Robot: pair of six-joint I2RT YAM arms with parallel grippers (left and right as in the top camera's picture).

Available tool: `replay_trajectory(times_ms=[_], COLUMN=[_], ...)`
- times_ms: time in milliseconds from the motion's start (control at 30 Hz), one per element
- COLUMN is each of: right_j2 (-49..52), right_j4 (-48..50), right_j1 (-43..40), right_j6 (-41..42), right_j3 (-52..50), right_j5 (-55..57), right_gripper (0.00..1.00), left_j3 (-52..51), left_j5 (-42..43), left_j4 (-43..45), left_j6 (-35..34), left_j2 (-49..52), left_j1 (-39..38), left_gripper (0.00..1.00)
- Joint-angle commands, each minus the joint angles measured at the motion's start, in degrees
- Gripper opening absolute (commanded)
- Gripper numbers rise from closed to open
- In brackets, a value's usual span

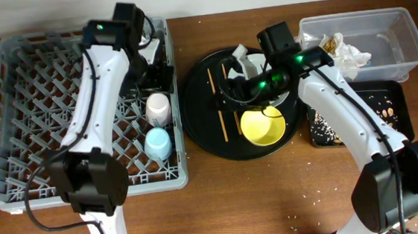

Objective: Sort waste into correct bins and load items into the dishwasher rack
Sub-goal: 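Carry the pink cup with the left gripper and place it upside down in the rack, then move the right arm aside and reach the left gripper to the yellow bowl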

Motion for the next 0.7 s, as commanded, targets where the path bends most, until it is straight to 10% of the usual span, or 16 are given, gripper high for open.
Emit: replay_trajectory(times_ms=[0,667], right_j2=[-4.7,-42.88], right_j4=[-3.72,-22.93], right_j1=[-1.46,-14.62], right_j6=[-2.1,17.75], right_j3=[0.79,0.87], right_j5=[8.46,54.03], right_gripper=[0.85,0.83], left_j3=[10.34,6.43], left_j5=[2.1,3.17], left_j4=[-5.79,-0.57], left_j6=[-0.09,-1.4], left_j2=[-0.09,-7.5], left_j1=[0.11,-17.14], left_gripper=[0.87,0.82])
